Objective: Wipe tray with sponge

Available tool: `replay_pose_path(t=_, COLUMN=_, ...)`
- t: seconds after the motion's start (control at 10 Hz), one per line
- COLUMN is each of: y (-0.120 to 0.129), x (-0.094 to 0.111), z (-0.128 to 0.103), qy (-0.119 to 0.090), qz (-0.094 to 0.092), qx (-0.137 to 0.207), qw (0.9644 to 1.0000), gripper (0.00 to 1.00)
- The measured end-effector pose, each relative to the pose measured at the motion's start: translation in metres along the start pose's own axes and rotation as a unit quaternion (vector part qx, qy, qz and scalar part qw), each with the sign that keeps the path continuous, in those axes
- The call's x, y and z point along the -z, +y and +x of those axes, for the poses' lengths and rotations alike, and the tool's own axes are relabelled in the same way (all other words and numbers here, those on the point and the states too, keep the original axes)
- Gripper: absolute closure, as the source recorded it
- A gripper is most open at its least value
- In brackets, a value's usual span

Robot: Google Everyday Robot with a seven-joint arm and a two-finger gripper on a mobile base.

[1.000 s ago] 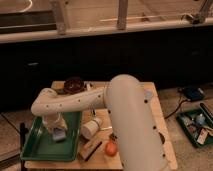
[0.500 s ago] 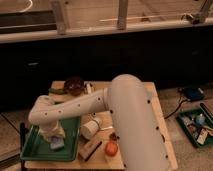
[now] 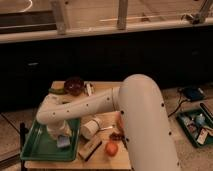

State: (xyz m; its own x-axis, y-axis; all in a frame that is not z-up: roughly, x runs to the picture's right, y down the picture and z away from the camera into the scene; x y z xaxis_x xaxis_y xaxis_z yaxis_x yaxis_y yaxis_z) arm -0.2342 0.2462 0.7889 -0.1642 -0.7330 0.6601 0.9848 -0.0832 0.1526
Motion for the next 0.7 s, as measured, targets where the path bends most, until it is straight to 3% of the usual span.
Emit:
replay_pose_path(t=0.3, y=0.0, x=0.0, z=0.03, qy=0.003, qz=-0.001, qx=0.006, qw=1.0, gripper=1.0)
replay_pose_path(t=0.7, y=-0.045, x=-0.007, z=0.032, qy=-0.009, qz=0.01, qx=0.057, qw=0.9983, gripper=1.0)
